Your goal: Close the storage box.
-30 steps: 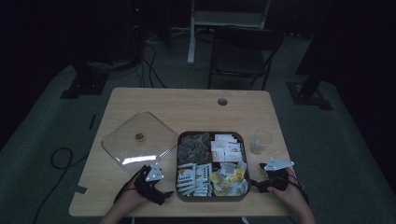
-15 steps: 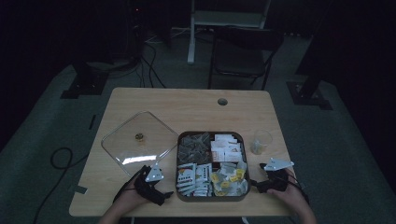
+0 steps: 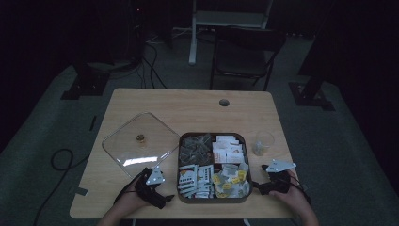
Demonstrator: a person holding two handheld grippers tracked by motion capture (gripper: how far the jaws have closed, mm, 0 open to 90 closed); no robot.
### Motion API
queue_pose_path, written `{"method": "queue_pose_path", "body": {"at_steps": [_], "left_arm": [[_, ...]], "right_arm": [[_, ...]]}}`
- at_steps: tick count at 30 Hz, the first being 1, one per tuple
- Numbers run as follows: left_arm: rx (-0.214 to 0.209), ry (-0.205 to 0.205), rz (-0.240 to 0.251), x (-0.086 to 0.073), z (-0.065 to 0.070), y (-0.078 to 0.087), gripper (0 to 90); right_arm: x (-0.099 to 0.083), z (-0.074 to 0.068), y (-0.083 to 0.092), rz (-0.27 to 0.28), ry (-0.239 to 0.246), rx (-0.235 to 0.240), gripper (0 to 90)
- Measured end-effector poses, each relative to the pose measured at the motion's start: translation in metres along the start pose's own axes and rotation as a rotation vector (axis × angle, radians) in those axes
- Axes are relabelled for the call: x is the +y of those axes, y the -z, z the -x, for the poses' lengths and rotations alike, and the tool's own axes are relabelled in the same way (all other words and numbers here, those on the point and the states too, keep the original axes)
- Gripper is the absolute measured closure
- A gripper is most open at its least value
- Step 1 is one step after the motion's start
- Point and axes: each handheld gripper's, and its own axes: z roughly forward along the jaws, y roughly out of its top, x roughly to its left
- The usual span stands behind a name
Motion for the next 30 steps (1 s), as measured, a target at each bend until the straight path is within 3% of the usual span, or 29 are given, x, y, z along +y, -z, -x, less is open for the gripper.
{"method": "queue_pose_path", "body": {"at_steps": [4,14,19,30], "left_arm": [[-0.014,0.009,0.008,0.002,0.001,0.002,0.4],[0.014,0.041,0.05,0.009,-0.006,0.015,0.4],[0.03,0.06,0.049,0.012,-0.013,0.019,1.7],[0.137,0.133,0.079,0.015,-0.036,0.032,1.7]], "right_arm": [[0.0,0.0,0.0,0.0,0.0,0.0,12.3],[0.0,0.0,0.0,0.0,0.0,0.0,12.3],[0.0,0.0,0.0,0.0,0.001,0.0,12.2],[0.0,0.0,0.0,0.0,0.002,0.001,12.1]]}}
